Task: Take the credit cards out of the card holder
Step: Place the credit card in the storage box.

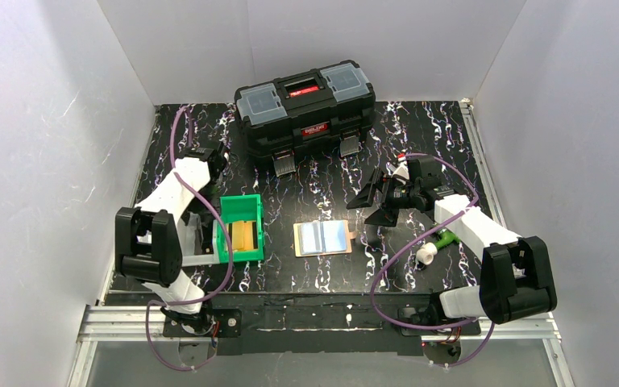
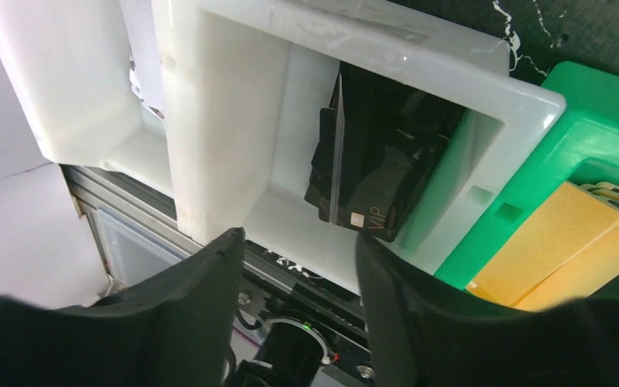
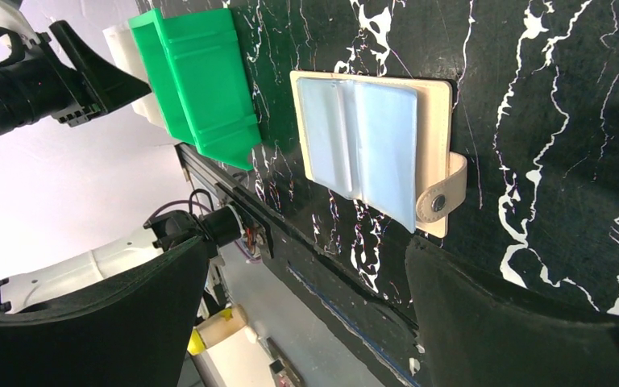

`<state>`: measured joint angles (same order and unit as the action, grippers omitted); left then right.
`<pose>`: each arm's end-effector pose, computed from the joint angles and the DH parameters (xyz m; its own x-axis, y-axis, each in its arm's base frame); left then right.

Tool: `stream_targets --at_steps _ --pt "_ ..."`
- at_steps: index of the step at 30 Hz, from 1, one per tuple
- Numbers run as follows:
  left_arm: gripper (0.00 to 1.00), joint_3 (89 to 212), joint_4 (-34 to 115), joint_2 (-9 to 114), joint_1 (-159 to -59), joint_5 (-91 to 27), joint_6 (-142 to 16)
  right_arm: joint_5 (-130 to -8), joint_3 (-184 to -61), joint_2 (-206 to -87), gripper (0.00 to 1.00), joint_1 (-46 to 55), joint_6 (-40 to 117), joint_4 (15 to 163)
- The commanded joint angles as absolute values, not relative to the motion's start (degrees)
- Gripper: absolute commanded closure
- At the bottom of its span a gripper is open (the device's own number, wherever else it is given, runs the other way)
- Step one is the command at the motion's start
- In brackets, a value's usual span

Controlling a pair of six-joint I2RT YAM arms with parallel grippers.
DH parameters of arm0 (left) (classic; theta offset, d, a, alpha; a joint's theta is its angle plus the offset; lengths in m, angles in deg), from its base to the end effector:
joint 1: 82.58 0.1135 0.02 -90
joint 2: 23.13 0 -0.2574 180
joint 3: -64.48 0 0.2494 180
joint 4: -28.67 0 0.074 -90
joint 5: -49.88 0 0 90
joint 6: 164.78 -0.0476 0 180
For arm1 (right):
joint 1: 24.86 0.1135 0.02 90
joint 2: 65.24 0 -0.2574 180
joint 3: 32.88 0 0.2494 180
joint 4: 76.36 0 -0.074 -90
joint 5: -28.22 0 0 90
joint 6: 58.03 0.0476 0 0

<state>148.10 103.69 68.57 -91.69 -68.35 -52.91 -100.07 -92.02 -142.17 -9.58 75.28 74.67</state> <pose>0.2884 -0.0234 0.2206 -0.9408 -0.1815 -0.2864 -0.2878 0.8742 0.3910 0.2580 0.1011 0.2069 -0.9341 0.3029 -0.1888 0.0336 0.6012 0.7984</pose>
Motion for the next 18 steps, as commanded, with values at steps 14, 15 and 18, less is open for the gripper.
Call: stream_targets --at_steps 14,15,18 --pt "0.1 151.91 104.63 60.28 -91.37 -57.76 -52.52 -96.83 -94.0 -141.64 0.02 -9.57 72.81 71.72" --pt "0.08 152.22 104.6 59.79 -91.37 -56.34 -52.54 -96.46 -94.27 -141.72 0.02 -9.51 72.57 71.25" --pt "0.02 153.1 103.96 58.16 -91.37 -50.81 -52.8 -94.14 -95.25 -141.74 0.02 -8.91 71.7 69.37"
